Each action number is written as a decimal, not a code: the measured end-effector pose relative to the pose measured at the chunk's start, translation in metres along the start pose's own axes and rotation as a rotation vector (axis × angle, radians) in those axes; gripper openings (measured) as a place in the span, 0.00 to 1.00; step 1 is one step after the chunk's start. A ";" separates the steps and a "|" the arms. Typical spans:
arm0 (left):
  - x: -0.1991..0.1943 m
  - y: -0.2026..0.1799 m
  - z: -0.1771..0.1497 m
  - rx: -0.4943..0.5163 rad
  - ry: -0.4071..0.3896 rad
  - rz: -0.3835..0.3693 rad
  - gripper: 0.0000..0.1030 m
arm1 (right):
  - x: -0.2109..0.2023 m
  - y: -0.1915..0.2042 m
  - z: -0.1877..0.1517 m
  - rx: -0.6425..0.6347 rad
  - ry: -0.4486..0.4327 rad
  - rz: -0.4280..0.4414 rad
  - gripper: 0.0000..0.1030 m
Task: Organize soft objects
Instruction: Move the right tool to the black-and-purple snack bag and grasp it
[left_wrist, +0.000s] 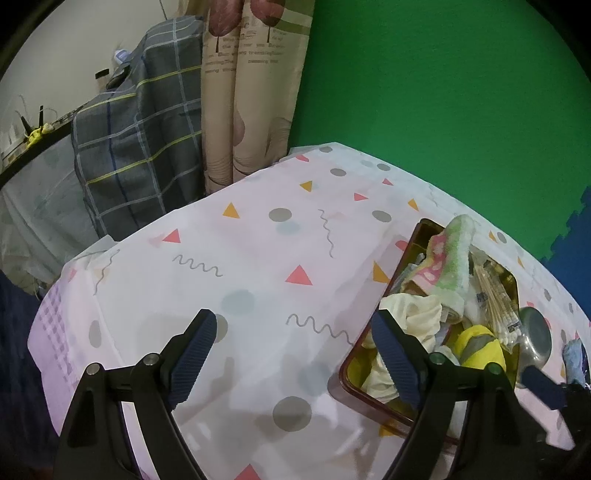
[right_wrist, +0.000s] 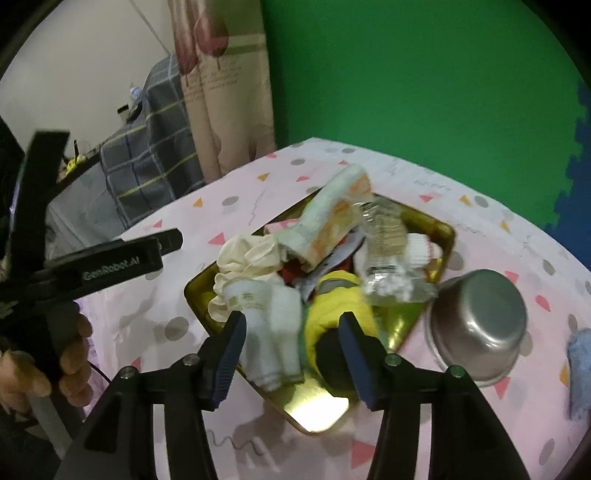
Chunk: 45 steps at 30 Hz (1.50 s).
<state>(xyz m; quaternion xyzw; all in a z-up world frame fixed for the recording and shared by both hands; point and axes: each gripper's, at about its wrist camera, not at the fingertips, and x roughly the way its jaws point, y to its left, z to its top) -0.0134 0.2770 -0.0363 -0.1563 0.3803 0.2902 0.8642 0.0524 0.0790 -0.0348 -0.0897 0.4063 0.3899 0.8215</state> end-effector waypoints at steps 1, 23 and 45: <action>0.000 -0.001 0.000 0.006 -0.001 0.000 0.81 | -0.004 -0.003 -0.001 0.006 -0.007 -0.006 0.52; -0.009 -0.022 -0.007 0.100 -0.040 0.012 0.82 | -0.121 -0.184 -0.100 0.292 -0.057 -0.407 0.53; -0.050 -0.132 -0.016 0.356 -0.016 -0.172 0.84 | -0.111 -0.364 -0.114 0.313 0.027 -0.526 0.57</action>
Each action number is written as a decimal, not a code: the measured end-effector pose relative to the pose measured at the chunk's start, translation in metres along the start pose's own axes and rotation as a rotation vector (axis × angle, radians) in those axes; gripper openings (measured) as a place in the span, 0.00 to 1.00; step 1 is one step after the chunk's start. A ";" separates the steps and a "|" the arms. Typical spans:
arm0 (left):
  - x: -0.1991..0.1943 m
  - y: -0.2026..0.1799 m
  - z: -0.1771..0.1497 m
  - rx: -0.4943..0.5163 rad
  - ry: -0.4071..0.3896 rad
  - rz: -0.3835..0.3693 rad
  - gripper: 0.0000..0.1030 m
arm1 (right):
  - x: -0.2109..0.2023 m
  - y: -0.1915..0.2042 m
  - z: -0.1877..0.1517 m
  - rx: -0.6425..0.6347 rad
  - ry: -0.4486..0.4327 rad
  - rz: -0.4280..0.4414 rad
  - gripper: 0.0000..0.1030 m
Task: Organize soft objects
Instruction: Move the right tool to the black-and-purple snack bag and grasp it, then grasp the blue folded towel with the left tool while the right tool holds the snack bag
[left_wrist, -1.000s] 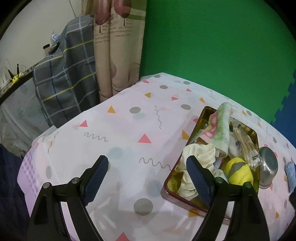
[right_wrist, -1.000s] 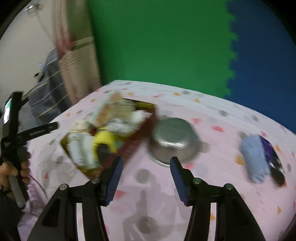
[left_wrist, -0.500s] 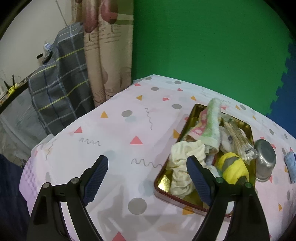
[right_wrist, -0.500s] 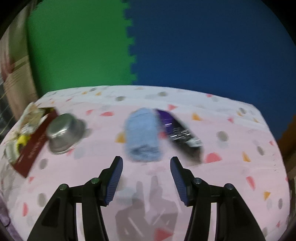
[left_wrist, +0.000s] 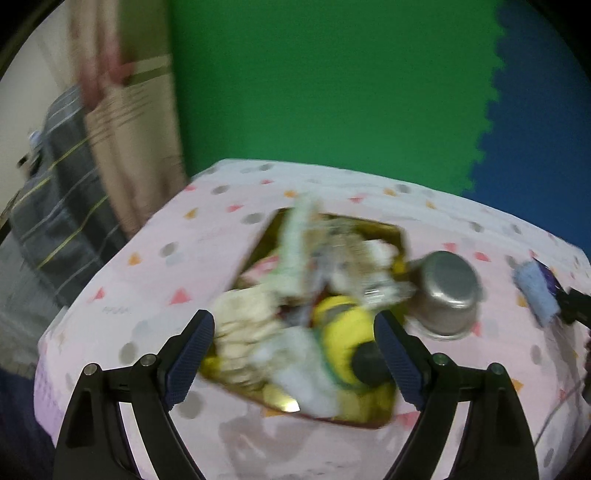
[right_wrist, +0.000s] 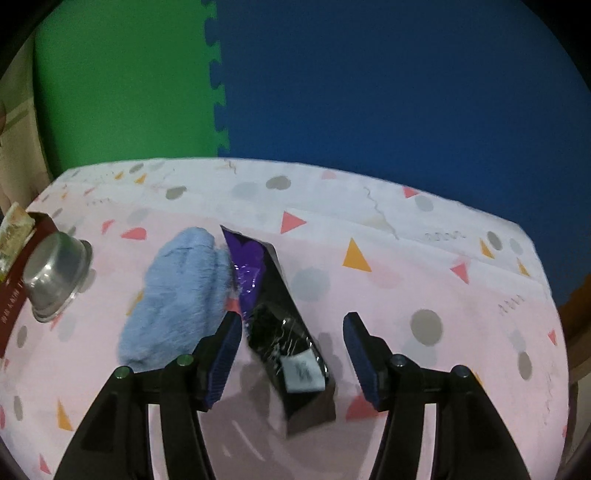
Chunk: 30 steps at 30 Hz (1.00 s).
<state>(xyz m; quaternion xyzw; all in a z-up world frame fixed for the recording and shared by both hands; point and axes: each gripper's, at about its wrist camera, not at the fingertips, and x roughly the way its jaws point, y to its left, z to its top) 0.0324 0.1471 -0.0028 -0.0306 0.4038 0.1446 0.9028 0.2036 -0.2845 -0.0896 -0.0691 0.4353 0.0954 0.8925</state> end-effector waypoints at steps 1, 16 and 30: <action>0.000 -0.012 0.003 0.024 0.000 -0.016 0.85 | 0.007 -0.001 0.000 -0.001 0.009 0.013 0.57; 0.036 -0.184 0.021 0.190 0.115 -0.298 0.85 | 0.016 0.009 -0.015 -0.049 0.011 0.043 0.36; 0.065 -0.299 0.012 0.209 0.197 -0.437 0.85 | -0.058 -0.033 -0.103 0.170 0.018 -0.088 0.36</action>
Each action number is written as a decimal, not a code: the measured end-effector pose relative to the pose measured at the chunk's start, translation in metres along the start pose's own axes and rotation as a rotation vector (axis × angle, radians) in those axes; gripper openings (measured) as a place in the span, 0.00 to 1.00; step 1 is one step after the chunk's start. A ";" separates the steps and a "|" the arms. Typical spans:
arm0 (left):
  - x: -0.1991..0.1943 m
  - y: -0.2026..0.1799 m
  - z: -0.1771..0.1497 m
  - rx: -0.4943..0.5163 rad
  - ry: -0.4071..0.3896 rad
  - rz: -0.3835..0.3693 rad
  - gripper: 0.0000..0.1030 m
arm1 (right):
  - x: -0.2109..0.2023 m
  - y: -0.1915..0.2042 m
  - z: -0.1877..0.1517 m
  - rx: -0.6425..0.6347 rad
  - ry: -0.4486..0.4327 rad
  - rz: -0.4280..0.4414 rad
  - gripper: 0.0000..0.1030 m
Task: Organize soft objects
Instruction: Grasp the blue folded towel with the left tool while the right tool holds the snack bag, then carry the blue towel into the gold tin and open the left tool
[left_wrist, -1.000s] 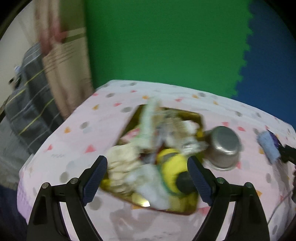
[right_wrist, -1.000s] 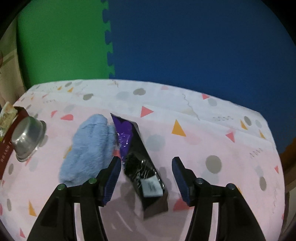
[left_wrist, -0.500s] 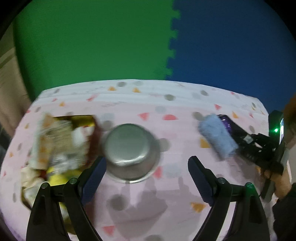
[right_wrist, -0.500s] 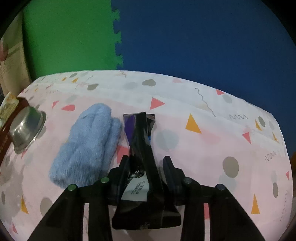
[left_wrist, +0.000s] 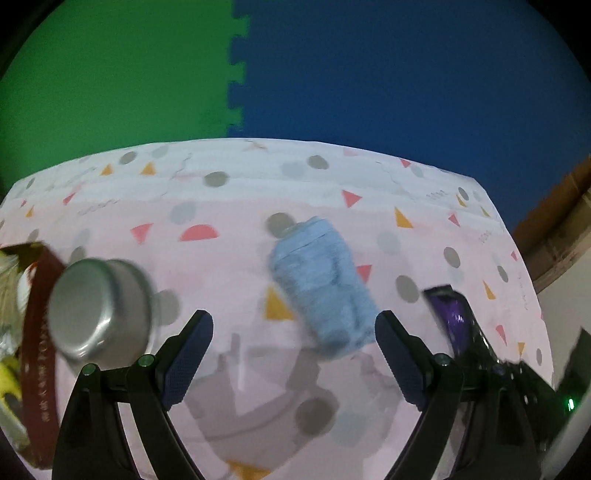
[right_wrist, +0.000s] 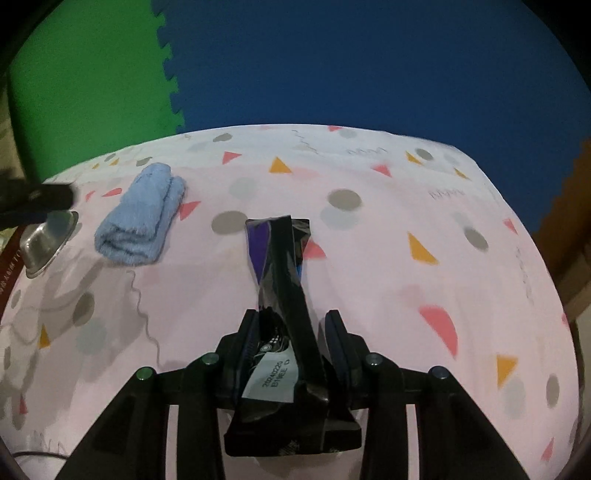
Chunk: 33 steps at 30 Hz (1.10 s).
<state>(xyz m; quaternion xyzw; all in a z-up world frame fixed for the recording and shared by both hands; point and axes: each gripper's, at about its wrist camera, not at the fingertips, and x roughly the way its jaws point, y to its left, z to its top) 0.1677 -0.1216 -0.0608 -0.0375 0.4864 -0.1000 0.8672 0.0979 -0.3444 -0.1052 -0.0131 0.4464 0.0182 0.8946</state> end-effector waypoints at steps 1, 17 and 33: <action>0.007 -0.005 0.002 0.011 0.007 -0.002 0.85 | -0.002 -0.001 -0.002 0.007 -0.001 -0.002 0.36; 0.044 -0.014 -0.004 0.058 0.110 -0.062 0.17 | 0.002 -0.002 -0.001 0.013 0.003 0.007 0.36; -0.029 0.002 -0.035 0.144 0.027 -0.023 0.16 | 0.002 0.000 -0.001 0.002 0.005 -0.007 0.37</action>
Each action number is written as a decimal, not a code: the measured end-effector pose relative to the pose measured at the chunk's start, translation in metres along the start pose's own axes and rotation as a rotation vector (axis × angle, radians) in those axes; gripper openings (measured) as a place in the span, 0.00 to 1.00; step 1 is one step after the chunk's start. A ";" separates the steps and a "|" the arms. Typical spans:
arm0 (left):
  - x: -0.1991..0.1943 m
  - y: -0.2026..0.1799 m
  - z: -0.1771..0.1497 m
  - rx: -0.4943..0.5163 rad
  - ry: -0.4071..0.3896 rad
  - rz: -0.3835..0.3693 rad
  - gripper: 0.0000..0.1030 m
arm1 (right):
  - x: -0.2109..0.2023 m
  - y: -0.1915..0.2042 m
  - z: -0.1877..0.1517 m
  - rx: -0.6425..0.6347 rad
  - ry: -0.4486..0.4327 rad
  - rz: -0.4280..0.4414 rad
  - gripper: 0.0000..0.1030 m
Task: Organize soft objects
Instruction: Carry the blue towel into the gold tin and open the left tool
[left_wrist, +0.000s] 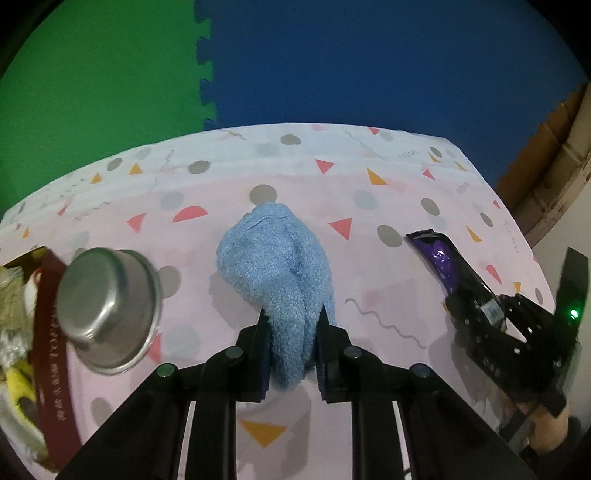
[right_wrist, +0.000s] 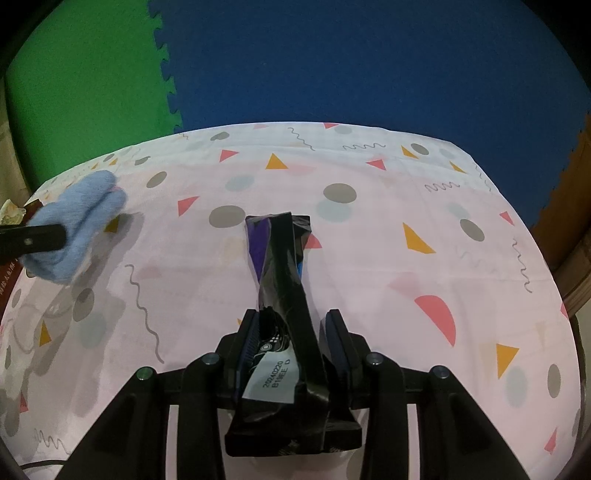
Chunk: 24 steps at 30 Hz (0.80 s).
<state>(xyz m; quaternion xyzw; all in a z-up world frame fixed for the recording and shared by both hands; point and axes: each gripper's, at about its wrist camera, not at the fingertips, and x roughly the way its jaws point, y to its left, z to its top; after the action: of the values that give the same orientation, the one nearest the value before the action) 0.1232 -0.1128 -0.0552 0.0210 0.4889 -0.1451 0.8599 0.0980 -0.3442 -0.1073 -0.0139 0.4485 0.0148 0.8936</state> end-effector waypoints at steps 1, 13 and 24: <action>-0.006 0.002 -0.002 0.003 -0.011 0.011 0.17 | 0.000 0.000 0.000 -0.001 0.000 -0.001 0.37; -0.052 0.037 -0.016 -0.027 -0.037 0.069 0.17 | 0.001 0.002 0.000 -0.002 0.001 -0.004 0.37; -0.098 0.092 -0.023 -0.100 -0.081 0.151 0.17 | 0.000 0.002 0.000 -0.004 0.001 -0.007 0.37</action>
<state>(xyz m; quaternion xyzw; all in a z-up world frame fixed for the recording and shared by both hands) 0.0817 0.0013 0.0056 0.0088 0.4573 -0.0557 0.8875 0.0983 -0.3427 -0.1073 -0.0172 0.4490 0.0127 0.8933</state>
